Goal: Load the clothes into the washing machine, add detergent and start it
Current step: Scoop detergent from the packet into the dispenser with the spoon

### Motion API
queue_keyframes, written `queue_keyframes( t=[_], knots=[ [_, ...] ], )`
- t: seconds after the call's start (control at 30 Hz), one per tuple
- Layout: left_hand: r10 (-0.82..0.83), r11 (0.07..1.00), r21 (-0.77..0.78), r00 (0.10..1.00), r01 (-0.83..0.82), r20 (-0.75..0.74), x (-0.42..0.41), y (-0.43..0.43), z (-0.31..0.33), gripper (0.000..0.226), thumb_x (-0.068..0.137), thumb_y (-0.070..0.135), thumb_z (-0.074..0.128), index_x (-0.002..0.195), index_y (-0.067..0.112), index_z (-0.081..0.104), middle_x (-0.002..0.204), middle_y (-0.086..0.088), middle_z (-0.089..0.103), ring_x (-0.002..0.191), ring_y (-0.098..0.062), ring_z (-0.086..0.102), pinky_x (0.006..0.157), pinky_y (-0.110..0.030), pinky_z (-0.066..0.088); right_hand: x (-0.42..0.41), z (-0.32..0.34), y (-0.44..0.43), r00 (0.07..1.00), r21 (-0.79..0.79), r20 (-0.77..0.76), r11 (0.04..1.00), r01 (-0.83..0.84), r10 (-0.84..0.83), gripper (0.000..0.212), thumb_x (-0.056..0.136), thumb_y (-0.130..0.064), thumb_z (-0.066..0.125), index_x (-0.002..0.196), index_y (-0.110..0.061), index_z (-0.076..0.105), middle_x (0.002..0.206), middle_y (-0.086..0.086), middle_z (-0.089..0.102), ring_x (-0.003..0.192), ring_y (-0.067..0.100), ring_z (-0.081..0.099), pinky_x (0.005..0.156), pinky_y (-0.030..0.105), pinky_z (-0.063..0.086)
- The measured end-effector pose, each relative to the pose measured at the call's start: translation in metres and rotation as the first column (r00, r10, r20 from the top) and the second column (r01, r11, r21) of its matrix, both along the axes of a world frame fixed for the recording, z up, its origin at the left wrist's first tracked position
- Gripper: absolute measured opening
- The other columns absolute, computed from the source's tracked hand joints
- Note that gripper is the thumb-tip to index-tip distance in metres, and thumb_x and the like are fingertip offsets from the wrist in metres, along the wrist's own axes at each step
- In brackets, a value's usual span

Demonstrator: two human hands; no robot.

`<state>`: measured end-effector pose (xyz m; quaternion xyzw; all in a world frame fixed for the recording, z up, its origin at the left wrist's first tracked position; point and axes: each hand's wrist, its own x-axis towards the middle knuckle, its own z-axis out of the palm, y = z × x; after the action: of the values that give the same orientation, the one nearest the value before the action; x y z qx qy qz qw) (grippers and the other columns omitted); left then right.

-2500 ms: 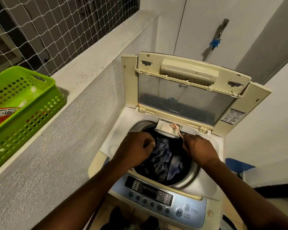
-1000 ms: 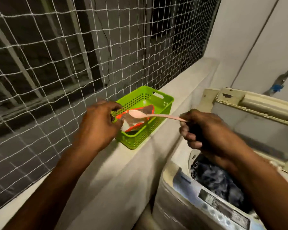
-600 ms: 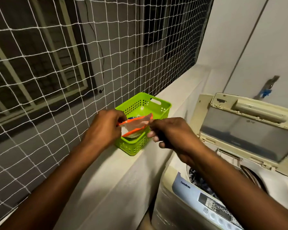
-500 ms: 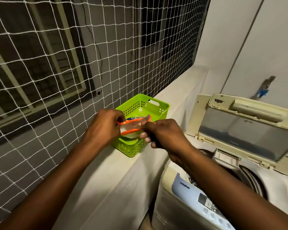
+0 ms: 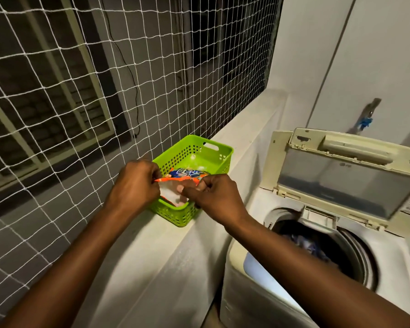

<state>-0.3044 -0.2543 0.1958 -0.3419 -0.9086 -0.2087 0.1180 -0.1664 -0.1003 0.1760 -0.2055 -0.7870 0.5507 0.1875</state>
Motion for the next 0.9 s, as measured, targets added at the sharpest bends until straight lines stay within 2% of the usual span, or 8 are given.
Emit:
queue_keyframes(
  t=[0.07,0.17,0.3,0.43,0.57,0.7,0.83,0.9],
  knots=[
    [0.009,1.000,-0.011,1.000,-0.009,0.020,0.004,0.001,0.004,0.031,0.060,0.003,0.069,0.086,0.015,0.080,0.080,-0.010,0.074,0.076,-0.034,0.068,0.065,-0.031,0.045,0.004,-0.001,0.003,1.000,-0.062,-0.007,0.998,0.001,-0.001,0.054,0.083,-0.040,0.088,0.069,0.007,0.066,0.043,-0.011,0.060,0.038,-0.001,0.051,0.047,0.013,0.038],
    [-0.016,1.000,0.014,1.000,0.016,-0.009,0.016,0.006,0.014,0.048,0.057,0.021,0.057,0.100,0.019,0.080,0.091,-0.009,0.075,0.082,-0.035,0.069,0.073,-0.034,0.053,0.013,-0.002,0.012,1.000,-0.118,0.003,0.993,0.013,-0.013,0.056,0.086,-0.047,0.083,0.072,0.004,0.066,0.051,0.000,0.063,0.040,0.011,0.049,0.045,0.021,0.041],
    [-0.138,0.983,0.117,0.990,0.138,-0.007,0.041,0.026,0.028,0.063,0.059,0.049,0.046,0.101,0.017,0.080,0.098,-0.006,0.075,0.089,-0.029,0.068,0.084,-0.039,0.056,0.033,-0.001,0.031,0.999,-0.193,0.005,0.980,0.036,-0.036,0.048,0.095,-0.040,0.075,0.082,0.006,0.070,0.058,0.006,0.067,0.048,0.017,0.052,0.042,0.023,0.043],
    [-0.221,0.960,0.165,0.974,0.225,-0.041,0.059,0.062,0.022,0.037,0.072,0.028,0.054,0.099,0.020,0.078,0.098,-0.002,0.075,0.089,-0.027,0.071,0.084,-0.038,0.056,0.053,0.002,0.055,0.997,-0.200,0.005,0.977,0.076,-0.077,0.042,0.097,-0.037,0.073,0.086,0.004,0.073,0.062,0.004,0.069,0.051,0.015,0.056,0.044,0.024,0.045],
    [-0.322,0.929,0.169,0.944,0.329,-0.068,0.080,0.103,0.014,0.027,0.080,0.027,0.058,0.097,0.018,0.078,0.094,-0.002,0.075,0.088,-0.025,0.070,0.082,-0.034,0.055,0.072,0.001,0.083,0.991,-0.228,-0.025,0.966,0.125,-0.134,0.038,0.098,-0.033,0.072,0.087,0.003,0.072,0.073,0.017,0.074,0.057,0.017,0.060,0.049,0.029,0.049],
    [-0.377,0.905,0.190,0.925,0.380,-0.056,0.097,0.144,0.000,0.024,0.084,0.029,0.059,0.095,0.017,0.077,0.094,0.000,0.076,0.089,-0.022,0.071,0.082,-0.039,0.057,0.098,-0.006,0.121,0.986,-0.257,-0.030,0.954,0.152,-0.165,0.035,0.100,-0.029,0.071,0.092,0.006,0.070,0.083,0.021,0.076,0.059,0.016,0.062,0.048,0.028,0.051],
    [-0.404,0.890,0.243,0.914,0.386,0.027,0.115,0.193,-0.024,0.017,0.085,0.027,0.064,0.092,0.018,0.077,0.089,0.003,0.075,0.084,-0.016,0.070,0.077,-0.037,0.058,0.129,-0.023,0.171,0.978,-0.211,-0.029,0.958,0.194,-0.205,0.029,0.100,-0.026,0.071,0.089,0.001,0.070,0.080,0.014,0.078,0.058,0.012,0.065,0.048,0.024,0.050],
    [-0.403,0.894,0.243,0.913,0.376,0.070,0.125,0.217,-0.040,0.018,0.085,0.028,0.065,0.092,0.018,0.077,0.091,0.005,0.076,0.084,-0.014,0.070,0.079,-0.037,0.059,0.148,-0.041,0.199,0.973,-0.175,-0.014,0.958,0.226,-0.232,0.025,0.100,-0.026,0.072,0.086,-0.004,0.071,0.072,0.004,0.077,0.058,0.011,0.066,0.055,0.026,0.053]
  ],
)
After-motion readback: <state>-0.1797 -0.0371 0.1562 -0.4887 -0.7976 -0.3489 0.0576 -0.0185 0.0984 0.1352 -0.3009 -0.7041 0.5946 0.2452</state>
